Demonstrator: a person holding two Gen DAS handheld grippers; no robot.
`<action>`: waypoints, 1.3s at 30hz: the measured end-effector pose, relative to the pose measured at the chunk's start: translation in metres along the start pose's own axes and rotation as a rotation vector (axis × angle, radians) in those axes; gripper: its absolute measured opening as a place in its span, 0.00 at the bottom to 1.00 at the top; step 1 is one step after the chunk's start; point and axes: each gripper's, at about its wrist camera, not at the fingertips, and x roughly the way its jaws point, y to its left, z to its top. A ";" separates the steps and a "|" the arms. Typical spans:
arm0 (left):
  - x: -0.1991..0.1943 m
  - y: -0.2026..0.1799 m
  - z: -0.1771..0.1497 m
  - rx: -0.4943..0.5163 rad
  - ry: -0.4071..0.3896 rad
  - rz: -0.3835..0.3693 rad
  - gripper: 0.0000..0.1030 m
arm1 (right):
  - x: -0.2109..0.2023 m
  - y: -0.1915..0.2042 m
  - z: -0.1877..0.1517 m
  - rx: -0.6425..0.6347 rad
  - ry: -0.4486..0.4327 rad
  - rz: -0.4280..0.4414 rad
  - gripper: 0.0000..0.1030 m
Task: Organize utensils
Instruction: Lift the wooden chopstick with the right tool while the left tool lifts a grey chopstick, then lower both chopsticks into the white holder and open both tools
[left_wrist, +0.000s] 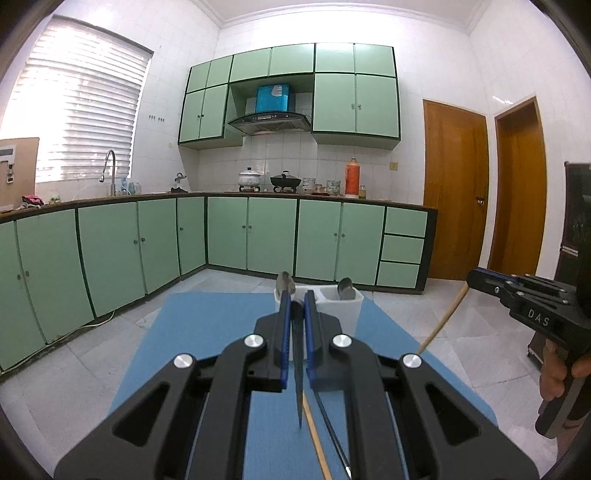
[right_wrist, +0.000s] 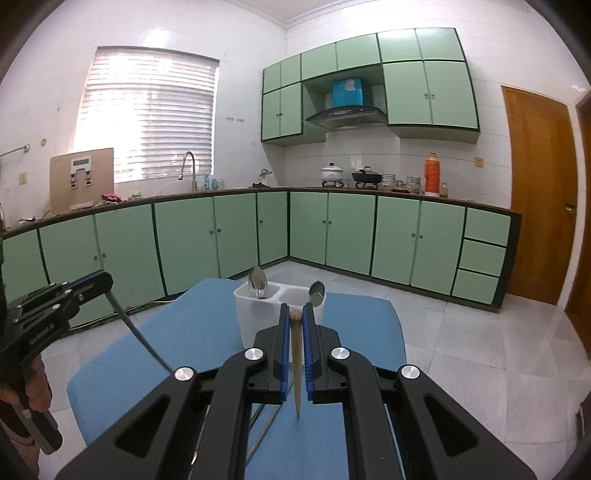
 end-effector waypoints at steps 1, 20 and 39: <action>0.001 0.001 0.002 -0.004 0.001 -0.001 0.06 | 0.001 0.000 0.004 -0.002 0.000 0.003 0.06; 0.041 0.010 0.073 -0.033 -0.060 -0.055 0.06 | 0.035 -0.027 0.092 0.019 -0.031 0.119 0.06; 0.144 -0.009 0.146 -0.073 -0.243 0.016 0.06 | 0.115 -0.048 0.155 0.082 -0.129 0.041 0.06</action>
